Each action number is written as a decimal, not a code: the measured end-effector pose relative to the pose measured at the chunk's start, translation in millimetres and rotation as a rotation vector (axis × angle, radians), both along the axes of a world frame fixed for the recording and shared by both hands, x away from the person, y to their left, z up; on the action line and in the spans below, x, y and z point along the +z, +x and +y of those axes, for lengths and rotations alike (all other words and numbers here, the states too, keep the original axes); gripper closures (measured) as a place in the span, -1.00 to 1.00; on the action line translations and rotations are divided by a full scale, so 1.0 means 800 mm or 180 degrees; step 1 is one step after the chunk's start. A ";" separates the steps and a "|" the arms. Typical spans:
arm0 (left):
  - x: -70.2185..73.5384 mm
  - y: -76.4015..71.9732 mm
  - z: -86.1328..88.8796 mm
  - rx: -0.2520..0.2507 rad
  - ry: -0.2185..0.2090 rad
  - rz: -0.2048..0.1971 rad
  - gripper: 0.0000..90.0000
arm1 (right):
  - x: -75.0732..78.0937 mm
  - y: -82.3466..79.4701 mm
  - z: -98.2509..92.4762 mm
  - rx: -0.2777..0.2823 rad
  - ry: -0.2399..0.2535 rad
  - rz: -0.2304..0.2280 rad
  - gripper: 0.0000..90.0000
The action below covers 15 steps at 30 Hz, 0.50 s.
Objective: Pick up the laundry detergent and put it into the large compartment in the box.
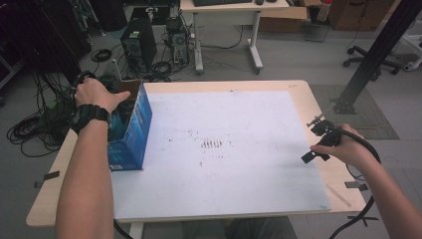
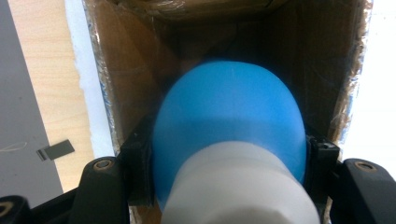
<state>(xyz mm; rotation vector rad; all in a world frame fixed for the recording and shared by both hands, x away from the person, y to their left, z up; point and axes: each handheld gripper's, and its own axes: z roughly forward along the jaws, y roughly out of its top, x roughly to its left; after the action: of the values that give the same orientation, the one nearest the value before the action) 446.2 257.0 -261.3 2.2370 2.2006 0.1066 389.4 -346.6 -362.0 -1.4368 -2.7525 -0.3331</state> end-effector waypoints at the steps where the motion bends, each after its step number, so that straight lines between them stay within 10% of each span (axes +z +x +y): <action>1: -0.001 0.000 0.000 0.0005 -0.0007 -0.0001 -0.17 | 0.000 0.000 0.000 0.0009 -0.0001 -0.0001 -0.70; 15: -0.012 0.001 0.002 0.0010 -0.0007 0.0014 -0.17 | -0.001 0.000 0.000 -0.0002 0.0000 0.0000 -0.70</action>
<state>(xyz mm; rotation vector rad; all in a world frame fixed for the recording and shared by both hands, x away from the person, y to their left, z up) 446.6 258.9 -271.1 2.2350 2.2051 0.0993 389.5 -346.9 -362.7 -1.4378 -2.7521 -0.3330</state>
